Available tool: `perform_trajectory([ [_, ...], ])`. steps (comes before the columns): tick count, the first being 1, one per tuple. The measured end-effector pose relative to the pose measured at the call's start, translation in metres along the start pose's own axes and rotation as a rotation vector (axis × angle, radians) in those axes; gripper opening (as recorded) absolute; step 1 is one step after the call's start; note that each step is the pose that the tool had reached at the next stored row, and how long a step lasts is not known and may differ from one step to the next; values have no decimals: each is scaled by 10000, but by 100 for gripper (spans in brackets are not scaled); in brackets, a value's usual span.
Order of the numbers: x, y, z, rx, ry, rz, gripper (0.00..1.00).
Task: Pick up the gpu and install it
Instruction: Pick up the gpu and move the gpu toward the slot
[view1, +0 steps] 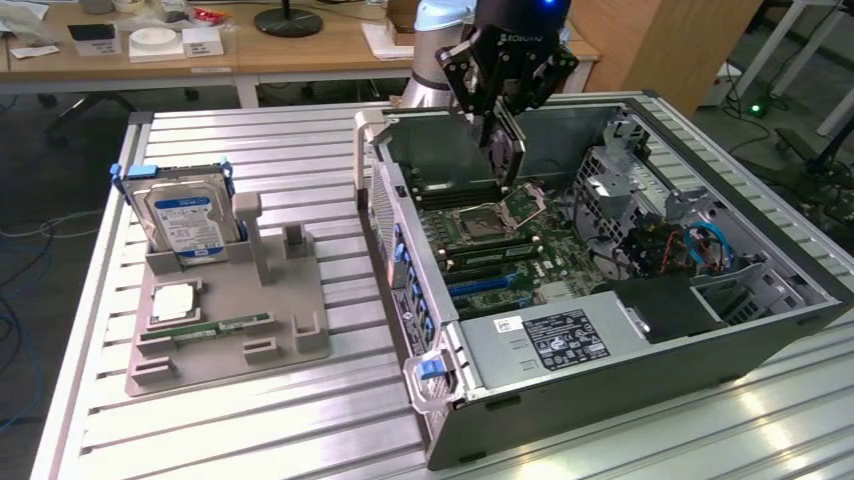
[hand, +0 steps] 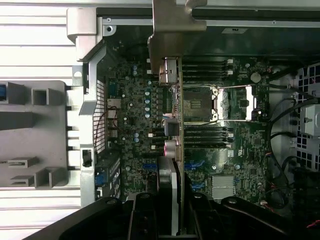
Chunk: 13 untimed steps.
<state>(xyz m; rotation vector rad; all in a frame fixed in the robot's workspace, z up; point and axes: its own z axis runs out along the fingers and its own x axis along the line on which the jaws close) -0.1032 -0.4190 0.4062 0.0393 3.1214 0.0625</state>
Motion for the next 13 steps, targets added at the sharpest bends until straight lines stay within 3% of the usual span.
perform_trajectory([
  [13, -248, 6, 8, 0, 0, 1, 28],
])
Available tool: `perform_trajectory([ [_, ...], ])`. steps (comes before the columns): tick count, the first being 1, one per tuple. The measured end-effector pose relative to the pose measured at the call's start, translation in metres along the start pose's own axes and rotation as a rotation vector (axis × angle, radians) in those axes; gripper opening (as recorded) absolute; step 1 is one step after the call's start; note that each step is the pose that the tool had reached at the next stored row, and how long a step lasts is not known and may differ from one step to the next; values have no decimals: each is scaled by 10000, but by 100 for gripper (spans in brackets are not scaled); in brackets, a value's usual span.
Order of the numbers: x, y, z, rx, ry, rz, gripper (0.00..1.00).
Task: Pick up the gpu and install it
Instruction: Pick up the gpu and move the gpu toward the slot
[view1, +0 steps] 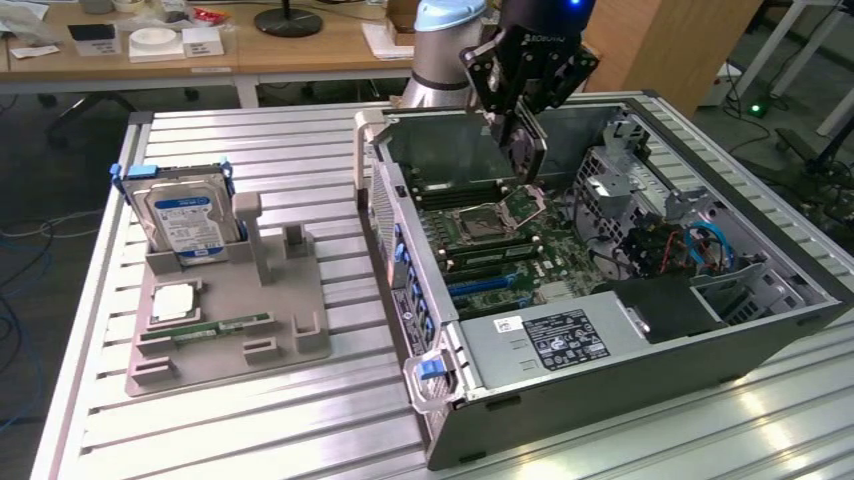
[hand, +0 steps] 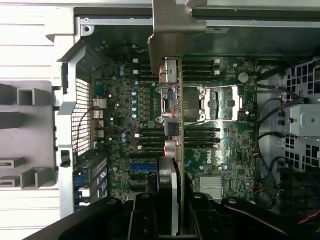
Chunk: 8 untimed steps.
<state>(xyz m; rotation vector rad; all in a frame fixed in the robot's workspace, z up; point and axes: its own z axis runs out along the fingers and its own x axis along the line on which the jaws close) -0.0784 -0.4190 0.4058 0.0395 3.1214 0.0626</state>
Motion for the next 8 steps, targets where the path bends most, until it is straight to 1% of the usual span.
perform_trajectory([
  [8, -162, 4, 5, 0, 0, 0, 28],
])
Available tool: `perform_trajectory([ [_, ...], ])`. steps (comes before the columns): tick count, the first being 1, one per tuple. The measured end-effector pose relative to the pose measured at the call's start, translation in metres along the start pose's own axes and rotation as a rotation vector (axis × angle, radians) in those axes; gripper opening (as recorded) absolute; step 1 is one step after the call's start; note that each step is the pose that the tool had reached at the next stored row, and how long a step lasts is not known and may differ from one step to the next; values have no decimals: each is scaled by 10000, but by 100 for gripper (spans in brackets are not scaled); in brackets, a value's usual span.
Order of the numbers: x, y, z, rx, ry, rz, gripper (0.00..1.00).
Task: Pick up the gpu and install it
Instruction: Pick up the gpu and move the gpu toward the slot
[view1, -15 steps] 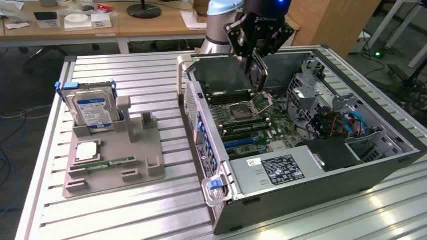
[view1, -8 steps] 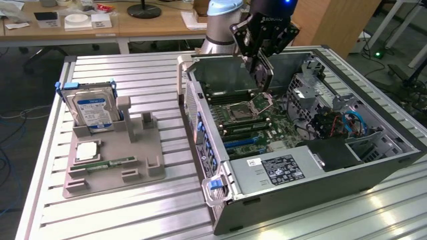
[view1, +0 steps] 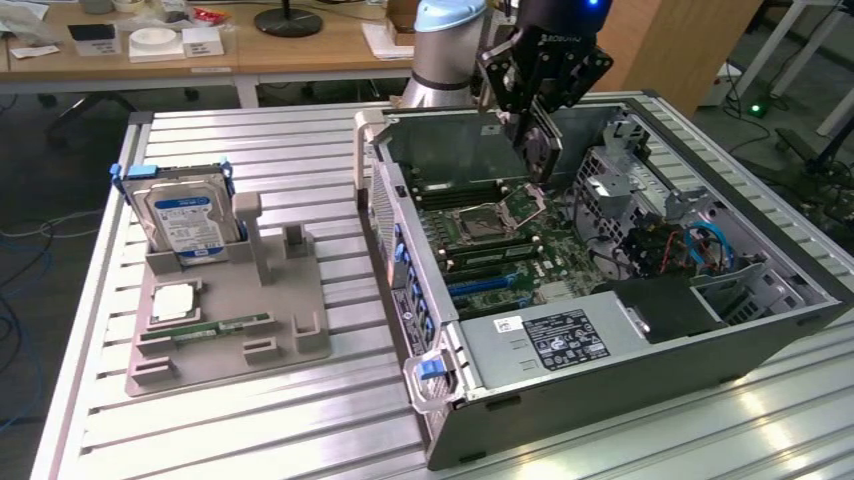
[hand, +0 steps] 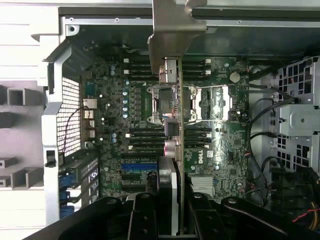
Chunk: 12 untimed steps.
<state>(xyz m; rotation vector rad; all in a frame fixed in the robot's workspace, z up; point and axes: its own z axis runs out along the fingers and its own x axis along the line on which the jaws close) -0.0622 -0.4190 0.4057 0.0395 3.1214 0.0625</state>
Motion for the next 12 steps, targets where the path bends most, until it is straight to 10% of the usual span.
perform_trajectory([
  [12, -232, 5, 10, 0, 0, 0, 28],
])
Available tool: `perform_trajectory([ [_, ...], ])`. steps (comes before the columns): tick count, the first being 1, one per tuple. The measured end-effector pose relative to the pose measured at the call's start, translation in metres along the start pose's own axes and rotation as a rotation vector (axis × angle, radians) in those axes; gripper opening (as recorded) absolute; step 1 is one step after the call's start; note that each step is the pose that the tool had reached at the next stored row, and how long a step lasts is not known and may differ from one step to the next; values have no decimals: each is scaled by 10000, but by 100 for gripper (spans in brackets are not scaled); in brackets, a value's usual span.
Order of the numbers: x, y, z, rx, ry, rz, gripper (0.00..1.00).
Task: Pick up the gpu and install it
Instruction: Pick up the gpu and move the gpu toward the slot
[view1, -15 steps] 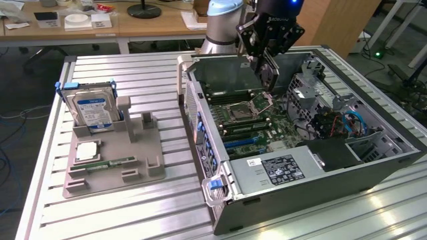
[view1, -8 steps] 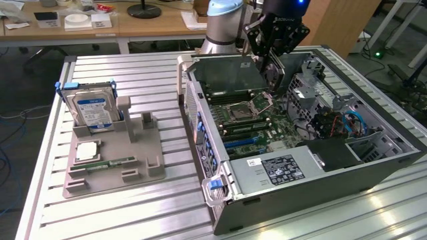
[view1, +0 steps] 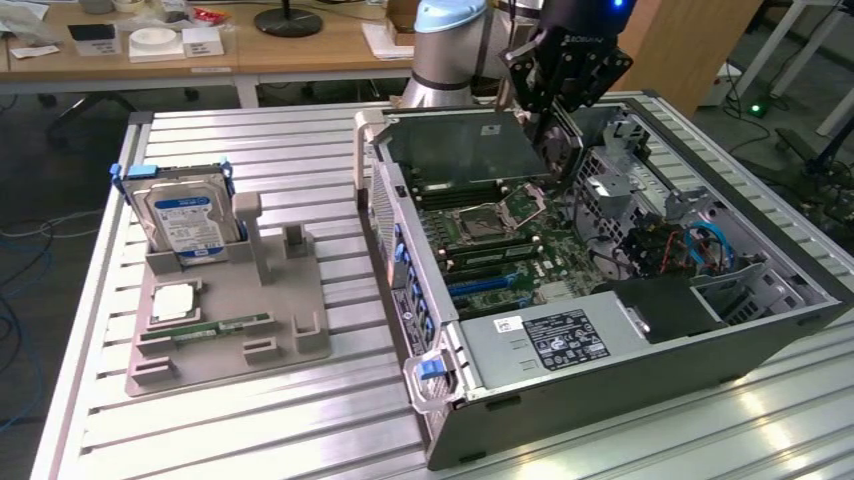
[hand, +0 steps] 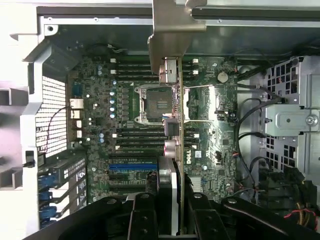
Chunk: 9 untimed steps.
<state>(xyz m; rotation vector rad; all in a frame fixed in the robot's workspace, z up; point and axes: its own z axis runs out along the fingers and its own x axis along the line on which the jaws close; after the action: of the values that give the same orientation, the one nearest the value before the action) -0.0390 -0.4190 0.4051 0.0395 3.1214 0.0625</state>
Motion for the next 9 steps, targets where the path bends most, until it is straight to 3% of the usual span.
perform_trajectory([
  [6, -152, 3, 9, -1, 0, 0, 28],
  [9, -175, 4, 10, 0, 0, -1, 28],
])
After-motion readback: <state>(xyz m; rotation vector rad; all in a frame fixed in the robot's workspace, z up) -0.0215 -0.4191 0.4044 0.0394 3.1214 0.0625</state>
